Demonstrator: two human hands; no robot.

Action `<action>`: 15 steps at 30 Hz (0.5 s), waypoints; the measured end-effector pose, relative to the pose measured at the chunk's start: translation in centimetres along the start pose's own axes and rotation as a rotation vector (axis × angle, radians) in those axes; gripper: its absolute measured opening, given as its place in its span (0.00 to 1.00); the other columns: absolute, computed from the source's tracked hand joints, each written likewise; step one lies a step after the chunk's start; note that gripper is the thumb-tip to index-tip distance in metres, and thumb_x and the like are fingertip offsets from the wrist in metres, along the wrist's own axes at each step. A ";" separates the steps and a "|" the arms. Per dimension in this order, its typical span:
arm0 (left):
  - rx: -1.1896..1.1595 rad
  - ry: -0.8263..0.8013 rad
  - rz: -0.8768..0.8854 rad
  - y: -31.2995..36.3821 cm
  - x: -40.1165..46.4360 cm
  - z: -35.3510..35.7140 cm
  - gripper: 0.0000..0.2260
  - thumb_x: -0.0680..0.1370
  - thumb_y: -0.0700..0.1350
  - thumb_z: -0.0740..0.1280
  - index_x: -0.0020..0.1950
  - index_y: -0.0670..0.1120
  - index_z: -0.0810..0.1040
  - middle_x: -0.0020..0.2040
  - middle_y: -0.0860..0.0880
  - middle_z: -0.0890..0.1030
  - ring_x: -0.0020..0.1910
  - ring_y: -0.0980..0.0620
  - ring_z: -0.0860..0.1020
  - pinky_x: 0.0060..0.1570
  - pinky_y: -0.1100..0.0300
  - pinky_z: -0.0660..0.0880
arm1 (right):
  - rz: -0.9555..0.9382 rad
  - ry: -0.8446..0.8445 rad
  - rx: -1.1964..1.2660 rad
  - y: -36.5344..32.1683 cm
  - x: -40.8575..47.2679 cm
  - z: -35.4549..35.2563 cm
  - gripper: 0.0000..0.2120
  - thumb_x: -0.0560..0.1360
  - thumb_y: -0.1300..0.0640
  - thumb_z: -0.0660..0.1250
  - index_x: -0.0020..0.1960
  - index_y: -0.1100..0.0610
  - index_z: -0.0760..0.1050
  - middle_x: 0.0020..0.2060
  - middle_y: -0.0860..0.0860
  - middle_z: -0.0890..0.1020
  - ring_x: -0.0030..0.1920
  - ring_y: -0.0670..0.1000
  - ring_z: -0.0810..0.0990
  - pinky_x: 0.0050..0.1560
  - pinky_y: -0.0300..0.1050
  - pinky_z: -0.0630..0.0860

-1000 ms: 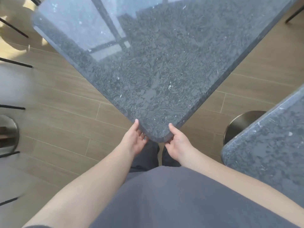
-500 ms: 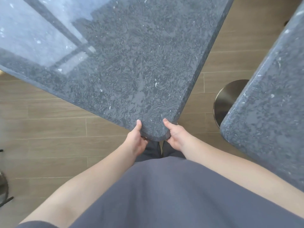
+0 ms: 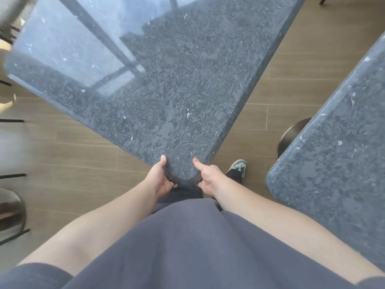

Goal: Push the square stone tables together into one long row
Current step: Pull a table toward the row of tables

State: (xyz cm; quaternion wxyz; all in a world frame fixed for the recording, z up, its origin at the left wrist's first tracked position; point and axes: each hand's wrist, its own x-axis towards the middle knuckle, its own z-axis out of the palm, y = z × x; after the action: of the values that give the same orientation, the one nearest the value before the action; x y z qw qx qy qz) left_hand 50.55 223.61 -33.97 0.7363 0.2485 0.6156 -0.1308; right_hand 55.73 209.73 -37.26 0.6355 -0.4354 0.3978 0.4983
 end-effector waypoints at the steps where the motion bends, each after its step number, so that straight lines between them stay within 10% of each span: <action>1: -0.006 0.003 0.007 -0.3 0.0 0.3 0.20 0.85 0.58 0.57 0.60 0.43 0.78 0.64 0.43 0.81 0.56 0.45 0.82 0.62 0.46 0.75 | 0.005 -0.011 -0.009 -0.2 0.0 -0.4 0.22 0.79 0.56 0.70 0.70 0.65 0.73 0.62 0.60 0.82 0.60 0.61 0.82 0.64 0.63 0.77; 6: -0.049 0.009 -0.018 -2.9 -0.4 3.3 0.21 0.85 0.59 0.57 0.58 0.43 0.79 0.54 0.43 0.86 0.52 0.44 0.84 0.48 0.47 0.79 | -0.012 -0.014 -0.075 -2.6 -0.4 -4.0 0.22 0.79 0.56 0.71 0.69 0.64 0.73 0.61 0.58 0.83 0.57 0.59 0.83 0.60 0.58 0.80; 11: -0.094 -0.032 -0.029 -6.1 -0.8 8.3 0.23 0.85 0.58 0.56 0.68 0.42 0.76 0.63 0.42 0.82 0.54 0.44 0.82 0.47 0.48 0.77 | -0.044 0.021 -0.140 -6.2 -1.0 -8.4 0.19 0.78 0.55 0.72 0.66 0.62 0.77 0.58 0.57 0.85 0.50 0.55 0.85 0.51 0.52 0.81; 15: -0.123 -0.034 -0.037 -8.2 -1.0 11.8 0.24 0.86 0.57 0.54 0.72 0.41 0.73 0.71 0.41 0.77 0.64 0.42 0.79 0.50 0.48 0.77 | -0.078 0.065 -0.151 -8.4 -1.3 -11.3 0.21 0.78 0.54 0.72 0.67 0.63 0.76 0.59 0.58 0.84 0.58 0.59 0.83 0.64 0.60 0.78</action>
State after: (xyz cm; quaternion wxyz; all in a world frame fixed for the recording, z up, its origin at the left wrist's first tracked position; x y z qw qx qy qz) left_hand 56.16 210.40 -33.27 0.7579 0.1892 0.6145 -0.1106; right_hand 62.93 197.56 -38.15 0.6066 -0.5130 0.3625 0.4874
